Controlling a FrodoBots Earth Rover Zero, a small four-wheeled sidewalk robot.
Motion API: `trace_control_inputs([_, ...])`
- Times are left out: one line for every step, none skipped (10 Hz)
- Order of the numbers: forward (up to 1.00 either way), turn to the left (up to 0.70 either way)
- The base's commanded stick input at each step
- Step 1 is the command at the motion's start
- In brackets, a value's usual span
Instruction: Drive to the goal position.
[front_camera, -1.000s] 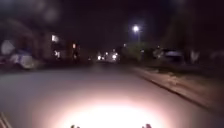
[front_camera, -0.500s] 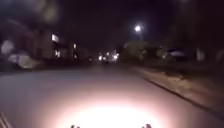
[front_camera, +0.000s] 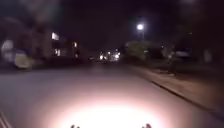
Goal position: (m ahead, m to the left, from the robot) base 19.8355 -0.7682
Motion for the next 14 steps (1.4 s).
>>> trace_control_inputs([1.0, 0.0])
trace_control_inputs([1.0, 0.0])
trace_control_inputs([1.0, 0.0])
trace_control_inputs([1.0, 0.0])
trace_control_inputs([1.0, 0.0])
trace_control_inputs([1.0, 0.0])
trace_control_inputs([1.0, 0.0])
trace_control_inputs([1.0, 0.0])
trace_control_inputs([1.0, 0.0])
trace_control_inputs([1.0, 0.0])
trace_control_inputs([1.0, 0.0])
trace_control_inputs([1.0, 0.0])
trace_control_inputs([1.0, 0.0])
trace_control_inputs([1.0, 0.0])
